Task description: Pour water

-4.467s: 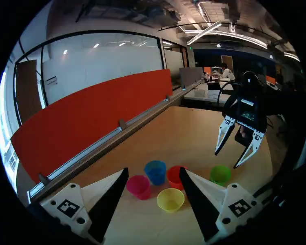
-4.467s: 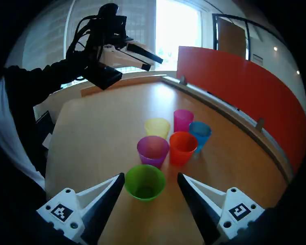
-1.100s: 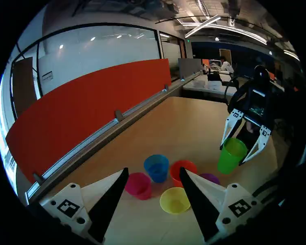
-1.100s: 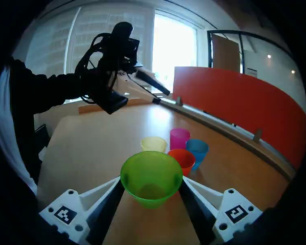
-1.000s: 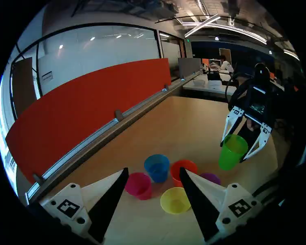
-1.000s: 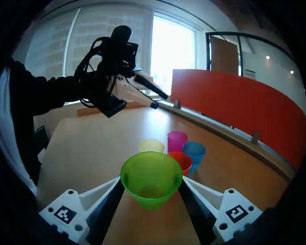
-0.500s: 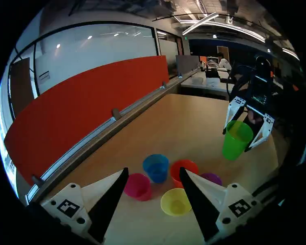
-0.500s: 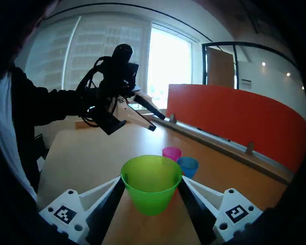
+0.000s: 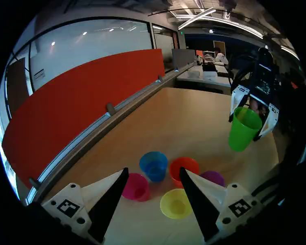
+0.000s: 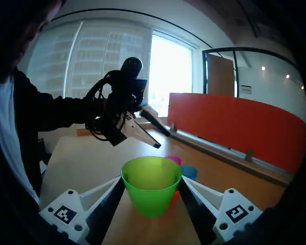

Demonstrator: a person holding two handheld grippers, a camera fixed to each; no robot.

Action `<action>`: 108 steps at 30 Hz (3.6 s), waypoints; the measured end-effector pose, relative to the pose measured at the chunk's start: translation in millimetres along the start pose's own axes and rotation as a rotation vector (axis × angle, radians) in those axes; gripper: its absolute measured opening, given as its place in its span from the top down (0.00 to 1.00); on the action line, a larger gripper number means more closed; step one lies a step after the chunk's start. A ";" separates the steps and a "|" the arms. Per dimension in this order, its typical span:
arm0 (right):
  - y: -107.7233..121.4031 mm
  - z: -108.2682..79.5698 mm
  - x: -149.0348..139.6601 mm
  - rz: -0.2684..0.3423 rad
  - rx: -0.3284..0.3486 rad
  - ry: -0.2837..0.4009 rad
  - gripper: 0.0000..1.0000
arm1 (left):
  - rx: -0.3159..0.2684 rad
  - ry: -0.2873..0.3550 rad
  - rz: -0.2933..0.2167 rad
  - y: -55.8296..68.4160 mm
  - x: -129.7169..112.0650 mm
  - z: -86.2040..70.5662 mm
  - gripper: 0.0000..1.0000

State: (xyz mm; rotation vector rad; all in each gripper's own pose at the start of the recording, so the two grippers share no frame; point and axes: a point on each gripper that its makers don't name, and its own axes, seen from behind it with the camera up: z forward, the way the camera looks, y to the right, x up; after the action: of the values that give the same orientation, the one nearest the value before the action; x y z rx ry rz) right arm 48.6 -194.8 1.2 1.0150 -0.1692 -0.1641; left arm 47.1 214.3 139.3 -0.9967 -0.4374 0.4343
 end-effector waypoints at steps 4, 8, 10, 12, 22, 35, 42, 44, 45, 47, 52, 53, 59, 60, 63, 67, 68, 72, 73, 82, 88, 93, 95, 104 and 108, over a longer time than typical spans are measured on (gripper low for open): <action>2.8 -2.4 2.5 -0.003 -0.007 0.005 0.09 | -0.008 -0.009 0.005 -0.6 0.9 8.3 0.08; 5.2 -5.1 3.9 -0.009 -0.010 0.004 0.09 | -0.013 -0.021 0.005 -3.4 1.2 16.3 0.08; 5.8 -6.4 4.4 -0.012 -0.012 0.002 0.09 | -0.014 -0.029 0.006 -4.8 0.9 20.5 0.08; 6.2 -7.5 4.8 -0.015 -0.013 0.001 0.09 | -0.016 -0.037 0.007 -5.7 0.6 24.4 0.08; 6.3 -12.4 5.1 -0.020 -0.012 -0.001 0.09 | -0.029 -0.076 0.021 -6.5 -7.9 44.1 0.08; 10.1 -15.3 3.6 -0.019 -0.016 -0.004 0.09 | -0.022 -0.118 0.036 -8.2 -24.2 68.0 0.08; 11.8 -16.3 0.6 -0.013 -0.019 -0.006 0.09 | -0.029 -0.134 0.041 -5.4 -30.9 78.7 0.08; 12.4 -16.4 -0.2 -0.013 -0.020 -0.006 0.09 | -0.028 -0.140 0.043 -5.7 -32.4 81.6 0.08; 12.7 -16.4 -0.6 -0.012 -0.020 -0.006 0.09 | -0.028 -0.143 0.044 -5.9 -33.0 82.8 0.08; 13.1 -16.6 -1.5 -0.011 -0.019 -0.006 0.09 | -0.027 -0.147 0.044 -6.5 -34.1 85.1 0.08; 14.7 -17.1 -3.1 -0.010 -0.020 -0.007 0.09 | -0.030 -0.156 0.050 -5.1 -35.8 89.9 0.08; 14.9 -17.1 -3.5 -0.009 -0.021 -0.008 0.09 | -0.030 -0.157 0.051 -4.8 -36.2 90.8 0.08; 15.5 -17.3 -5.6 -0.007 -0.021 -0.010 0.09 | -0.028 -0.165 0.057 -5.0 -40.0 96.4 0.08; 15.6 -17.4 -5.8 -0.007 -0.021 -0.010 0.09 | -0.028 -0.166 0.057 -4.9 -40.3 97.3 0.08; 16.2 -17.6 -6.6 -0.006 -0.021 -0.010 0.09 | -0.028 -0.168 0.058 -4.2 -40.9 99.5 0.08; 16.8 -17.7 -7.5 -0.006 -0.022 -0.012 0.09 | -0.026 -0.178 0.069 -3.3 -43.4 101.6 0.08; 16.9 -17.7 -7.7 -0.006 -0.022 -0.012 0.09 | -0.025 -0.180 0.073 -3.1 -44.1 102.0 0.08; 16.9 -17.2 -8.1 -0.004 -0.020 -0.012 0.09 | -0.029 -0.181 0.079 -0.9 -44.6 103.2 0.08; 16.8 -17.1 -8.3 -0.004 -0.020 -0.012 0.09 | -0.030 -0.181 0.078 -0.5 -44.5 103.6 0.08; 17.3 -17.4 -9.9 -0.003 -0.021 -0.013 0.09 | -0.037 -0.181 0.076 3.9 -43.2 108.0 0.08; 17.9 -17.8 -10.8 -0.003 -0.022 -0.012 0.09 | -0.042 -0.187 0.070 5.7 -44.3 111.0 0.08; 18.4 -17.7 -11.4 -0.003 -0.023 -0.013 0.09 | -0.046 -0.193 0.070 5.4 -44.9 114.9 0.08; 18.8 -17.8 -11.8 -0.002 -0.024 -0.013 0.09 | -0.049 -0.193 0.069 5.4 -44.6 116.9 0.08; 20.1 -17.5 -14.2 0.002 -0.027 -0.014 0.09 | -0.055 -0.200 0.061 3.7 -44.1 128.3 0.08; 20.9 -17.7 -14.9 0.002 -0.029 -0.016 0.09 | -0.054 -0.203 0.054 2.1 -45.2 132.2 0.08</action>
State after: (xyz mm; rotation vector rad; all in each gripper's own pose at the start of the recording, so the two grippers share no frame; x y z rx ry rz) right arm 39.1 -166.1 9.0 0.9853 -0.1821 -0.1728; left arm -61.8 283.5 193.1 -1.0228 -0.6081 0.5781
